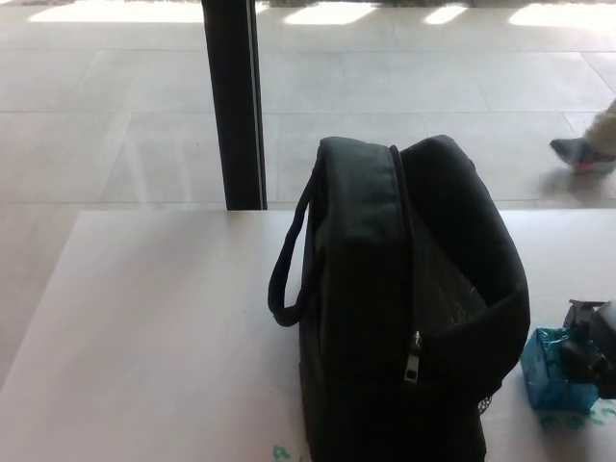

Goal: The robot uses its right hand to pick up the cube kept on the middle of the desk and put it inside the bag next to it

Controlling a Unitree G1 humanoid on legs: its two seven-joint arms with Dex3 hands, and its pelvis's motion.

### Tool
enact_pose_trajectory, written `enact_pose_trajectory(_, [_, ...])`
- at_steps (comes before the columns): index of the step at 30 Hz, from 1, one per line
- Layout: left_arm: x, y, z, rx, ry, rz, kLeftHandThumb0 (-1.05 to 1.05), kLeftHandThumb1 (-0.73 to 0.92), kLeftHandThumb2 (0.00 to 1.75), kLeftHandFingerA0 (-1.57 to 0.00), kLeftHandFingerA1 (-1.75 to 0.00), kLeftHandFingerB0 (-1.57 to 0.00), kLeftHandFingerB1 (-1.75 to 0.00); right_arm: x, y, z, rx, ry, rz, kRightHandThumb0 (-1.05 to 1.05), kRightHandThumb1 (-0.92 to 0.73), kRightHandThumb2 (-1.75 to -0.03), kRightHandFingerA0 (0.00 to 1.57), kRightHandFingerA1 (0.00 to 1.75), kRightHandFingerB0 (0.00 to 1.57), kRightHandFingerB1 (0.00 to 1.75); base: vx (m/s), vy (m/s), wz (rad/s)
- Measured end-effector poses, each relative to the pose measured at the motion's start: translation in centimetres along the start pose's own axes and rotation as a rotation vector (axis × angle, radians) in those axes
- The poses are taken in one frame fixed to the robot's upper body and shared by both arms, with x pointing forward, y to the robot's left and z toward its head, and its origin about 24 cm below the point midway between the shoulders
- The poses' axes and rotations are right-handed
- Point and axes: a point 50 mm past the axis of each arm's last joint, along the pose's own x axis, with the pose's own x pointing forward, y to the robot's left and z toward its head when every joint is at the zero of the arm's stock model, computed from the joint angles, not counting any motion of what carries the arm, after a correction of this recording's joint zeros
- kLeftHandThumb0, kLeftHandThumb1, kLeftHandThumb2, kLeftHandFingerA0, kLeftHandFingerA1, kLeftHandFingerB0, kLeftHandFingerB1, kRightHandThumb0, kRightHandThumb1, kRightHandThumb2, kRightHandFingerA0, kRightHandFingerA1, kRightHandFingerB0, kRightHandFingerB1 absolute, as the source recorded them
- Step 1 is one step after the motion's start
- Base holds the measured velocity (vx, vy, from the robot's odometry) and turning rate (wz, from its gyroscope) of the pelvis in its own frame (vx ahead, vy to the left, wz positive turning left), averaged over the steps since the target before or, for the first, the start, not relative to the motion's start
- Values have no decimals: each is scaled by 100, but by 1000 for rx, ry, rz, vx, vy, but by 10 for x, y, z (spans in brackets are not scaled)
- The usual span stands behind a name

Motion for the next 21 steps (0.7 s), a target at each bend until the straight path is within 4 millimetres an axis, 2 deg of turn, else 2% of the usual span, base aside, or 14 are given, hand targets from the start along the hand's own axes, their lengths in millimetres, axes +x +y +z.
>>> enact_pose_trajectory(3, [0,0,-2,-4,6,-1,-77,70,60,-29,-50,-29,-39,-1,2,-2,10,-13,-23,-27,-69,-92,88,171,78,128,0,0,0])
enact_pose_trajectory(4, [0,0,-2,-4,7,-1,-76,73,61,-32,-50,-28,-39,-2,2,-2,14,-19,-30,-27,-67,-95,88,171,77,137,0,0,0])
enact_pose_trajectory(6, [0,-1,-2,5,10,-4,-76,73,61,-32,-50,-28,-39,-2,3,-3,24,-29,-45,-27,-67,-95,88,171,77,137,0,0,0])
enact_pose_trajectory(7, [0,-1,-2,8,12,-5,-74,70,61,-23,-47,-26,-38,-2,3,-4,29,-34,-52,-29,-66,-95,87,175,71,157,0,0,0])
enact_pose_trajectory(11, [0,0,-2,5,16,-1,-76,74,61,-29,-50,-25,-39,-3,4,-1,72,-59,-92,-27,-62,-99,86,175,68,163,0,0,0])
enact_pose_trajectory(15, [0,1,-2,9,19,-2,-73,72,61,-27,-50,-26,-39,-4,5,3,130,-77,-126,-26,-62,-100,84,175,69,159,0,0,0])
enact_pose_trajectory(21, [0,2,-2,6,18,0,-75,72,60,-32,-50,-29,-39,-4,4,9,169,-117,-142,-22,-57,-97,84,175,72,155,0,0,0])
